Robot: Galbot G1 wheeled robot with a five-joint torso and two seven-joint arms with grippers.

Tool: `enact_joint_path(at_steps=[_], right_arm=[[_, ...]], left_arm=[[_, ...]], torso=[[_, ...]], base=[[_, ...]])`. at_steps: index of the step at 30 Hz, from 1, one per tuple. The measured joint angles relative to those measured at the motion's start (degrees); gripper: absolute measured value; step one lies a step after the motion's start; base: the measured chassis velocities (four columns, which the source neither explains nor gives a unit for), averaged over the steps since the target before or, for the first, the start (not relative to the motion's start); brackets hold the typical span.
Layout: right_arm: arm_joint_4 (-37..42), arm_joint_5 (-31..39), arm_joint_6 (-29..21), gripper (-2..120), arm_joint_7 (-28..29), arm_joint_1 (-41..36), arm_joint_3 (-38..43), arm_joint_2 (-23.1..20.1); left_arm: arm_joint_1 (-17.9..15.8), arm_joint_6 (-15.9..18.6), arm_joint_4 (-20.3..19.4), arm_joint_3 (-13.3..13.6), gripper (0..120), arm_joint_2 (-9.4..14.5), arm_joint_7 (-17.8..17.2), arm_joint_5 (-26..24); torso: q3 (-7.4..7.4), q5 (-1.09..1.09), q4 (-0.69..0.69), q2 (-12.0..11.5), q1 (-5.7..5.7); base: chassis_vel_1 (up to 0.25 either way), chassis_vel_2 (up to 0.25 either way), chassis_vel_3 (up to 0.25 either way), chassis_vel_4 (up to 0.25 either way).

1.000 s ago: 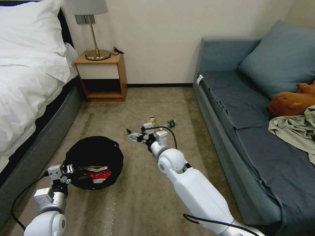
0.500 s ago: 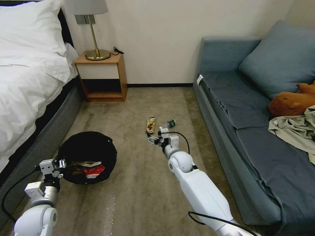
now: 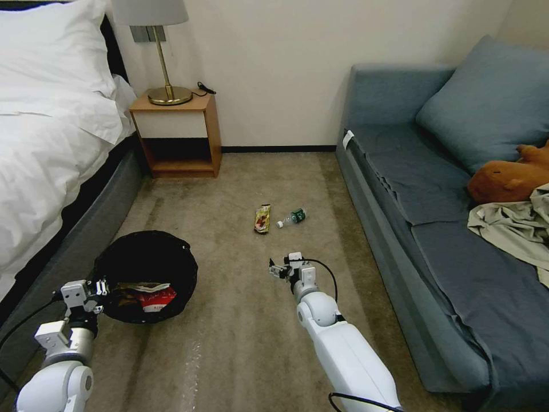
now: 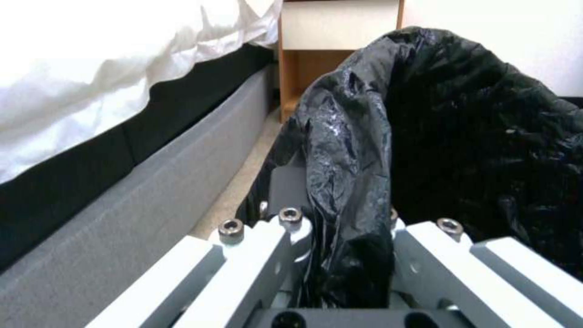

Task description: Pick up the trash bin, then pick up the garbage on the floor and place it into the trash bin.

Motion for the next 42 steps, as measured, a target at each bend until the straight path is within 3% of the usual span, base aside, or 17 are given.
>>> enact_joint_path(at_steps=[30,42], right_arm=[[-2.8,-1.0,3.3,100,-3.1,-1.0,3.1,0.4],[-3.6,-1.1,3.9,100,-3.5,-1.2,3.7,0.8]], left_arm=[[1.5,-2.6,-0.3,0.3,4,-0.9,0.3,0.9],[2.1,-3.4,-0.3,-0.1,4,-1.6,0.9,1.2]], torso=[[0.00,0.01,0.00,0.0,0.00],[0.00,0.01,0.00,0.0,0.00]], base=[[-0.004,0.003,0.002,-0.002],[-0.116,0.117,0.119,-0.119]])
